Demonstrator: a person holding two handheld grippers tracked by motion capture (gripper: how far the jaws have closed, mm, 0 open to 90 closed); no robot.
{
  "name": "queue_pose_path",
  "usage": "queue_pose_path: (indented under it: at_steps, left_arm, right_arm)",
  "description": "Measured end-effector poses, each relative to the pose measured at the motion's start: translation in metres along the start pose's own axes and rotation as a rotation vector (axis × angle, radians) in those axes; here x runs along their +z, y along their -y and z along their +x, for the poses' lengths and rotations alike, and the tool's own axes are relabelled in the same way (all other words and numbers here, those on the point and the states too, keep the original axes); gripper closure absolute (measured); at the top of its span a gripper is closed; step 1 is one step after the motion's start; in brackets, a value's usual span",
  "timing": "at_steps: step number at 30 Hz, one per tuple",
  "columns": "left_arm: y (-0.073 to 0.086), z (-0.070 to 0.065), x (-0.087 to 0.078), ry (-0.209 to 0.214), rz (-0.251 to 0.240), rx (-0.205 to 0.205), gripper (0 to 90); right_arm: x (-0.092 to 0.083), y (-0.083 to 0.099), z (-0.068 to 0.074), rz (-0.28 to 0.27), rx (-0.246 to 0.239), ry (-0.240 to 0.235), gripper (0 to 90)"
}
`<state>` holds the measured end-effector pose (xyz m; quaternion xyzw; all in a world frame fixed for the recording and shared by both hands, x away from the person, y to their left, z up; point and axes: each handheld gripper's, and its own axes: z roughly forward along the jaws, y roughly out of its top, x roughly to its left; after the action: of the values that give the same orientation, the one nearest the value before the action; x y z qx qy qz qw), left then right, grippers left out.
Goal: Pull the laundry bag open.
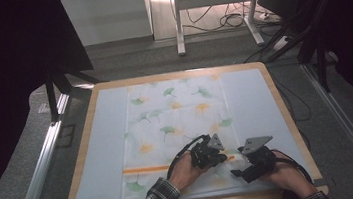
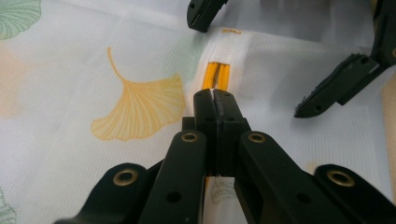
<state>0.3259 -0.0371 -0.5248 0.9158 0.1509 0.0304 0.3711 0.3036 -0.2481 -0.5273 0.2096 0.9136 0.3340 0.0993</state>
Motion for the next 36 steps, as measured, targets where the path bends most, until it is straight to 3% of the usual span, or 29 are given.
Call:
queue_pose_path:
  at_steps: [1,16,22,25,36]
  left_arm:
    - [0.0011,0.0003,-0.0011,0.002,0.015,0.012,90.0]
    - [0.0051,0.0023,-0.0045,0.017,0.004,0.006,90.0]
    - [0.0051,0.0041,-0.0022,0.03,-0.005,-0.01,90.0]
    - [0.0044,0.0054,-0.0009,0.037,-0.01,-0.015,90.0]
    - [0.0007,0.0068,0.0022,0.052,-0.006,-0.014,88.3]
  right_arm:
    - [-0.0001,0.0002,0.0,-0.001,0.002,0.002,13.7]
    - [-0.0006,0.0008,-0.0002,-0.009,0.005,0.003,14.5]
    - [-0.0007,-0.0042,-0.0009,0.015,0.008,0.013,15.7]
    - [-0.0003,-0.0048,-0.0029,0.009,0.023,0.032,16.4]
    - [0.0014,-0.003,-0.0038,-0.007,0.023,0.029,16.1]
